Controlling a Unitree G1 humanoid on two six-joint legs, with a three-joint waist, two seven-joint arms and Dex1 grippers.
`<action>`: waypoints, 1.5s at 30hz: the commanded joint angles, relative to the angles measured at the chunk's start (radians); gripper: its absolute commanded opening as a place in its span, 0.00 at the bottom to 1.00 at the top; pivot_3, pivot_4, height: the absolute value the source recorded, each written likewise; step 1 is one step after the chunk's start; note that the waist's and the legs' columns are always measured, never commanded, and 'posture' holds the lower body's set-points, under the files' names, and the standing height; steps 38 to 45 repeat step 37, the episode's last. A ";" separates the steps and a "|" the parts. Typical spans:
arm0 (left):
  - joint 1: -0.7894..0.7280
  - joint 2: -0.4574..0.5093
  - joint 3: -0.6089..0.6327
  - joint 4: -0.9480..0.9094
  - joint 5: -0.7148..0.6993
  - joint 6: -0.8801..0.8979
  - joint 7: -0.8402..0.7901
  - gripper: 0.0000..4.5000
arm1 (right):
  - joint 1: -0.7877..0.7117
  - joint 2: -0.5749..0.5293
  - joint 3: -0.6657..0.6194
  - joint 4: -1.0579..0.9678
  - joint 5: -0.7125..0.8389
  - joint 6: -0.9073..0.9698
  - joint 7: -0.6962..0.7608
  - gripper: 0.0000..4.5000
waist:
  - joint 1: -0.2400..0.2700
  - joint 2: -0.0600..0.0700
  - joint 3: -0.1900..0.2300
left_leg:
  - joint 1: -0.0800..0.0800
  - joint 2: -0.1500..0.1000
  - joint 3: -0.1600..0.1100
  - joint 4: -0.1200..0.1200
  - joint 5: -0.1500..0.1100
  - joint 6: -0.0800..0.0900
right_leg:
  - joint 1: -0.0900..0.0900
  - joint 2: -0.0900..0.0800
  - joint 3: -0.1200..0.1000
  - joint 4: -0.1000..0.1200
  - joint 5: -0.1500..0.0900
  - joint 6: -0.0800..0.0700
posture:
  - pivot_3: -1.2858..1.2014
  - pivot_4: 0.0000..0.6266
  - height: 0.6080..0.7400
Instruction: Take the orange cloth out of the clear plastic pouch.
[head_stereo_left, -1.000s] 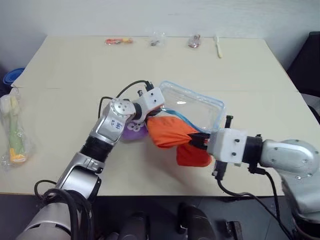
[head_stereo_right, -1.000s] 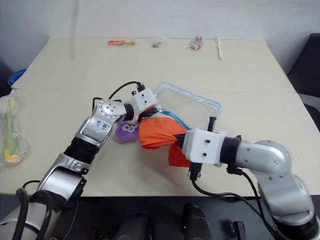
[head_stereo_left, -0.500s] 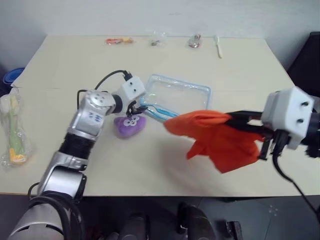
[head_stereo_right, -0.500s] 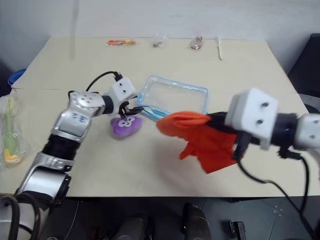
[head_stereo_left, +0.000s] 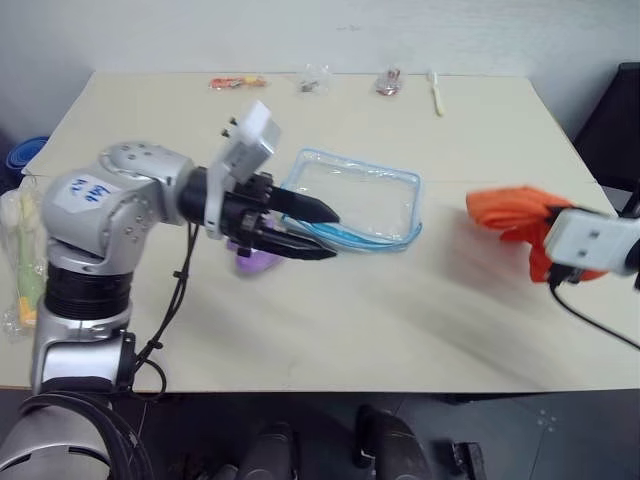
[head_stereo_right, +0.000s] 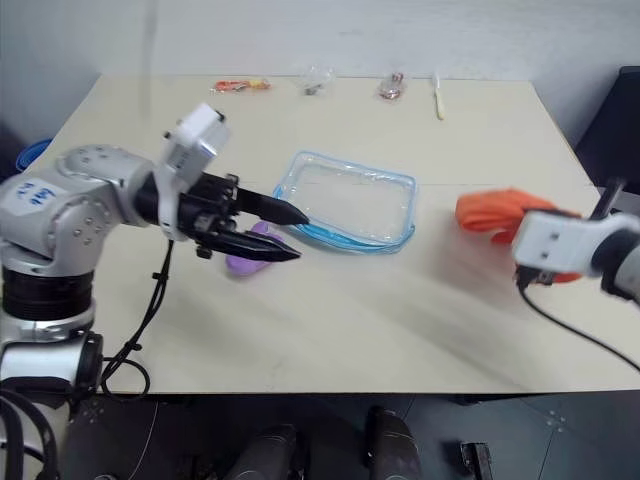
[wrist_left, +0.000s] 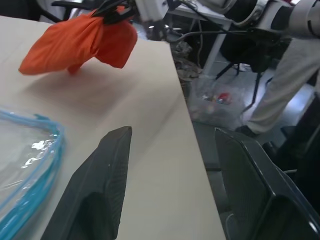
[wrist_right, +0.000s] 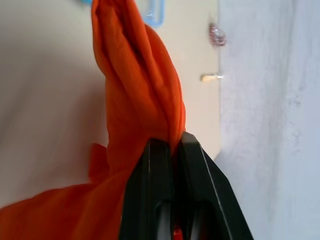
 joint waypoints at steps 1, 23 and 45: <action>-0.024 -0.017 -0.012 0.004 -0.005 -0.047 0.013 0.62 | 0.088 0.020 0.022 0.057 -0.123 -0.156 -0.130 0.00 | -0.001 0.000 0.000 | 0.000 0.000 0.000 0.000 0.000 0.000 | 0.000 0.000 0.000 0.000 0.000 0.000 | 0.52 0.24 1.00; 0.003 0.050 -0.043 0.181 0.067 -0.272 -0.088 0.62 | 0.458 0.185 -0.465 -0.257 0.421 0.241 0.106 0.99 | 0.004 0.001 0.000 | 0.001 0.001 0.000 0.000 0.000 0.000 | 0.001 0.001 0.001 0.000 0.000 0.000 | 0.52 0.24 1.00; 0.010 0.137 0.035 0.239 0.051 -0.297 -0.148 0.62 | 0.884 0.341 -1.055 -0.317 1.116 0.857 0.407 0.99 | 0.014 0.001 0.000 | 0.020 0.001 -0.003 -0.012 -0.001 0.002 | 0.022 0.002 0.005 -0.009 0.000 0.000 | 0.52 0.24 1.00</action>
